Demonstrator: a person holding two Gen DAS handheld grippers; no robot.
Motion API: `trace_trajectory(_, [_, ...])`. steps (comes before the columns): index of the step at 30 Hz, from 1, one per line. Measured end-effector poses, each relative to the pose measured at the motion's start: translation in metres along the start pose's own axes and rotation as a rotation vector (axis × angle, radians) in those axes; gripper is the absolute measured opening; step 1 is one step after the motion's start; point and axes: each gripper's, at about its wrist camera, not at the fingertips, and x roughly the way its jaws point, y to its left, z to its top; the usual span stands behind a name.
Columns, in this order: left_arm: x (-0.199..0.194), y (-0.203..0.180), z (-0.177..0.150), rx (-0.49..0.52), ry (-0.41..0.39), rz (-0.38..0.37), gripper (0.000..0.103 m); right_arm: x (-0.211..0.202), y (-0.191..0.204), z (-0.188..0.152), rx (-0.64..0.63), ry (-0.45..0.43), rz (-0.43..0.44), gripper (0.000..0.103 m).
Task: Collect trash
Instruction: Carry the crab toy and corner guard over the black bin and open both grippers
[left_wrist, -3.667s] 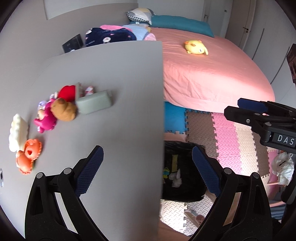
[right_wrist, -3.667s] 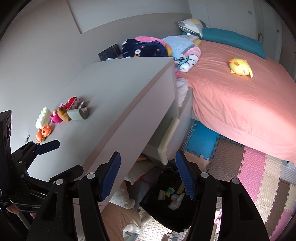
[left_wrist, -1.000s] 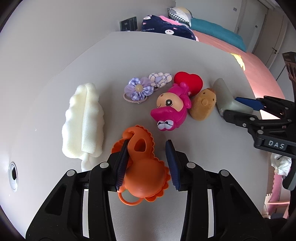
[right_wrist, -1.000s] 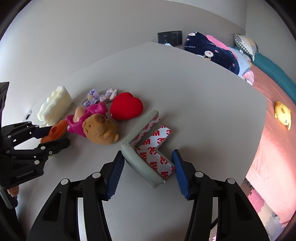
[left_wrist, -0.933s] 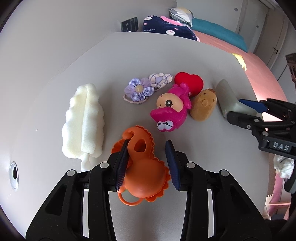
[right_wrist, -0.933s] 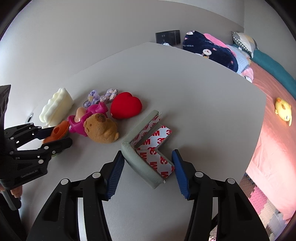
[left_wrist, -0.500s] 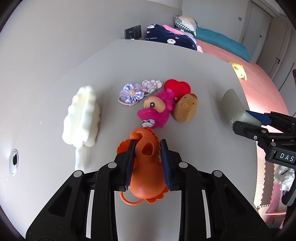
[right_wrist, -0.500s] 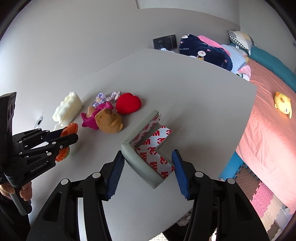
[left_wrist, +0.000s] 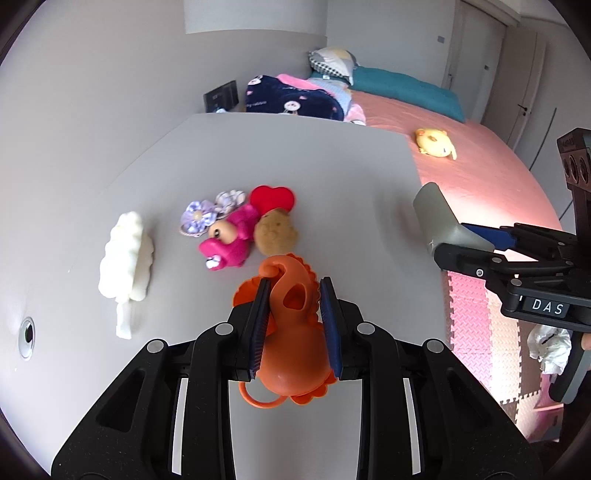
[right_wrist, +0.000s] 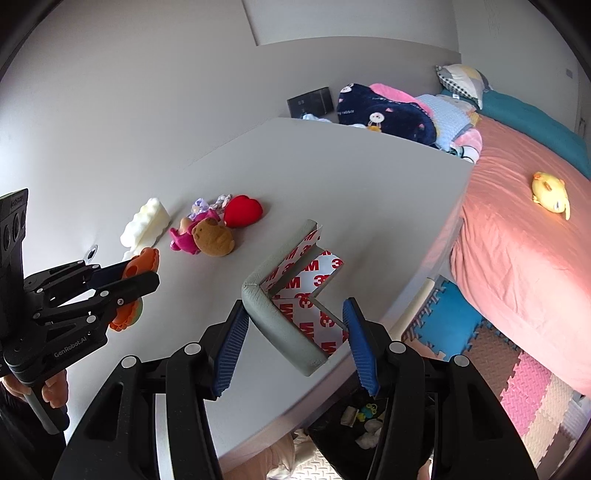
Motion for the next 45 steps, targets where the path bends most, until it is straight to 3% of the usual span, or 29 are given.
trace_trajectory(19, [0.008, -0.084, 0.014, 0.101, -0.002, -0.087, 0.027, -0.056, -0.062, -0.027, 0.084, -0.063, -0.08, 0.054])
trace_trajectory(45, [0.025, -0.185, 0.018, 0.254, 0.043, -0.202, 0.027, -0.101, -0.129, -0.064, 0.204, -0.095, -0.171, 0.054])
